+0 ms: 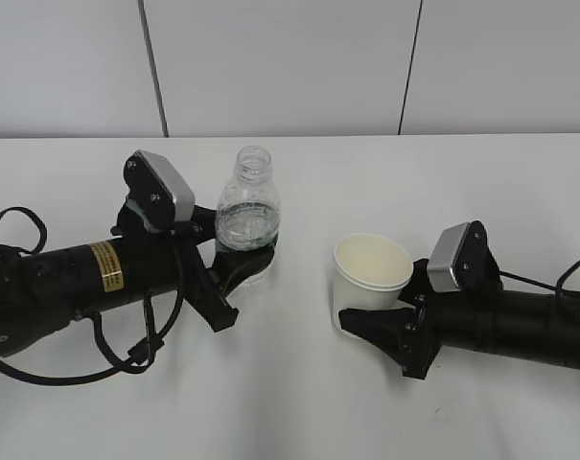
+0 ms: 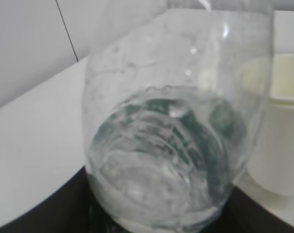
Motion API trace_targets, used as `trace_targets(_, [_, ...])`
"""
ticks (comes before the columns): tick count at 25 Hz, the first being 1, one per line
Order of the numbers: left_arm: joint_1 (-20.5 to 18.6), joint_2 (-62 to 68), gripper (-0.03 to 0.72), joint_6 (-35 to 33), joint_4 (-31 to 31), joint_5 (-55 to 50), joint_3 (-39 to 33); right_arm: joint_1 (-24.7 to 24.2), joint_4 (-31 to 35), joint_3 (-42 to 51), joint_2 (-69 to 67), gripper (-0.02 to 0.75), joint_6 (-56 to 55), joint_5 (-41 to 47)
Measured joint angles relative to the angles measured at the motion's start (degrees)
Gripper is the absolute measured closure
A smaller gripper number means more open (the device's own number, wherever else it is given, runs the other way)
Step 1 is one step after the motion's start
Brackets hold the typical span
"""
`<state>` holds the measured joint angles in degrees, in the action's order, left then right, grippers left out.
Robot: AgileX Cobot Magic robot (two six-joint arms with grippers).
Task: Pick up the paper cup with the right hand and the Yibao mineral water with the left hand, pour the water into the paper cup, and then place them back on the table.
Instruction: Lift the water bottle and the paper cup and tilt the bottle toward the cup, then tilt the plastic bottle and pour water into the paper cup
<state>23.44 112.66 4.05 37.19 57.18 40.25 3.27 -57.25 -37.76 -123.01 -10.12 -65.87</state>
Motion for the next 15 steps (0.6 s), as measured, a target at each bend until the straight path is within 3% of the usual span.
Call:
trace_targets(6, [0.0,-1.0,0.306,-10.1,-3.9,-0.7,0.0,0.4,-9.0,-4.0,0.0,0.211,-7.5,0.0])
trace_targets(15, [0.0,-1.0,0.307,-29.6,-9.0,-0.8,0.0,6.3,-12.3,-7.3,0.0,0.213,-8.2,0.0])
